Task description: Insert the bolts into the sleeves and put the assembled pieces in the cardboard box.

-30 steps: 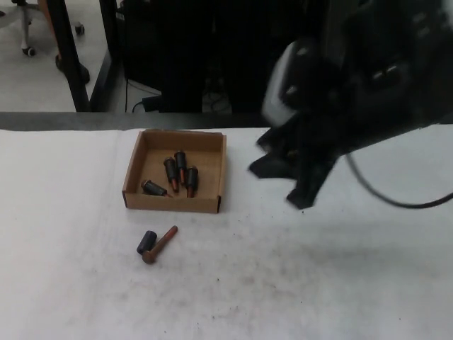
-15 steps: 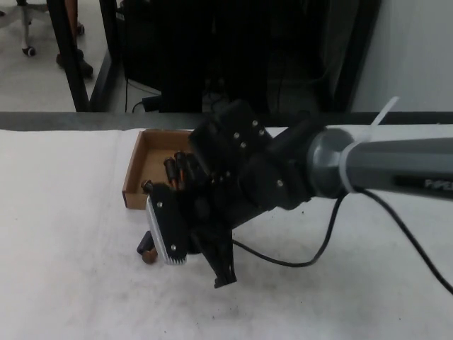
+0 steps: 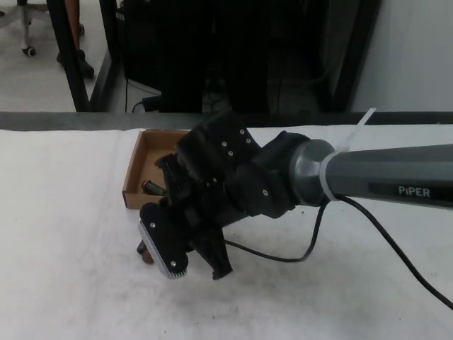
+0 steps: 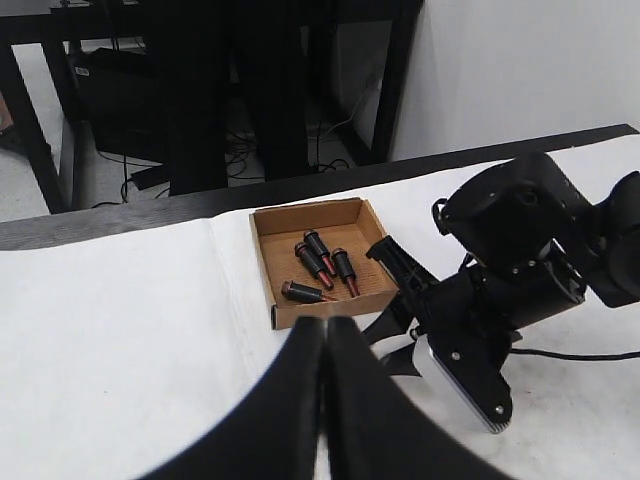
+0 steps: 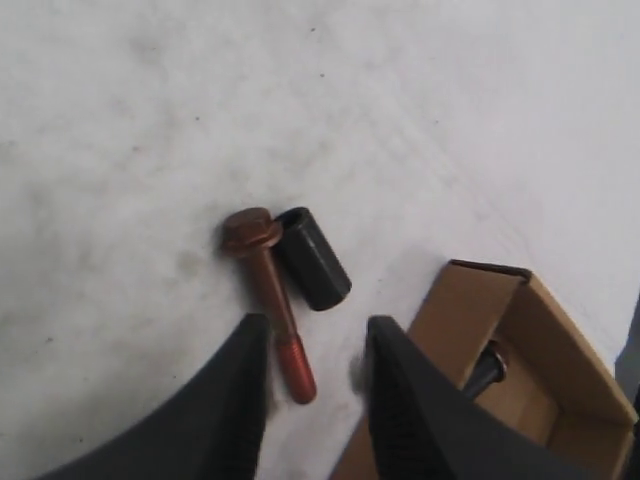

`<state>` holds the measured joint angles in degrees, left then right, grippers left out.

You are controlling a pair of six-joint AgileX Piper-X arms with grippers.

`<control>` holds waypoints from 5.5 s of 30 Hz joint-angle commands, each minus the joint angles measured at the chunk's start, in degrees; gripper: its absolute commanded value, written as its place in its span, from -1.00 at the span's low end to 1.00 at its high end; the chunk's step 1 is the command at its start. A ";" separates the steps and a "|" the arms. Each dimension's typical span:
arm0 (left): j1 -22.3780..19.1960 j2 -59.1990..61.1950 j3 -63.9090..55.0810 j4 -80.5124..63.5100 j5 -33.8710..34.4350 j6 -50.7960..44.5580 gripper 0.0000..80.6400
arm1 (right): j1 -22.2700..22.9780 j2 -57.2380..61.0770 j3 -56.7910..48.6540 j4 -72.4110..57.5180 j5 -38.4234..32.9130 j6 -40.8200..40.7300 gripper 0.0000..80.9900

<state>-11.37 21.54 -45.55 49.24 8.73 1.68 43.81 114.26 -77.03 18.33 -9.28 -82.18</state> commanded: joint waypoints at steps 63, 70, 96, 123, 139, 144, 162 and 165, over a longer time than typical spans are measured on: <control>0.11 -0.30 0.10 -0.26 -2.25 3.71 -0.98 | -0.77 9.96 -9.86 9.97 -1.76 -4.38 -0.23; 0.11 -0.30 0.10 -0.26 -2.25 3.71 -0.98 | -0.77 9.96 -9.86 13.26 -1.76 -6.01 -0.37; 0.11 -0.30 0.10 1.58 -2.24 3.97 -0.98 | -0.21 13.42 -11.81 18.03 7.38 -15.77 -0.46; 0.11 -0.30 0.10 1.58 -1.58 3.96 -0.98 | 1.36 13.28 -12.22 16.62 15.23 -14.53 -1.00; 0.11 -0.30 0.10 1.58 -1.59 3.71 -0.98 | 2.42 0.75 -12.22 24.62 7.64 28.86 -1.00; 0.11 -0.14 0.10 1.58 -1.59 -0.43 -0.98 | 3.68 -7.84 -12.22 30.42 5.14 34.34 -1.00; -0.05 28.99 0.10 -0.30 6.94 -4.22 -0.80 | 4.13 -33.18 -12.11 53.32 -2.41 46.63 -1.00; -0.15 35.81 0.10 -5.53 7.38 -4.22 -0.51 | 3.42 -34.95 -12.11 54.85 -2.16 49.07 -1.00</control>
<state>-11.37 54.30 -45.47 47.62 15.00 -2.81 47.07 79.42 -88.87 72.93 -10.61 -33.67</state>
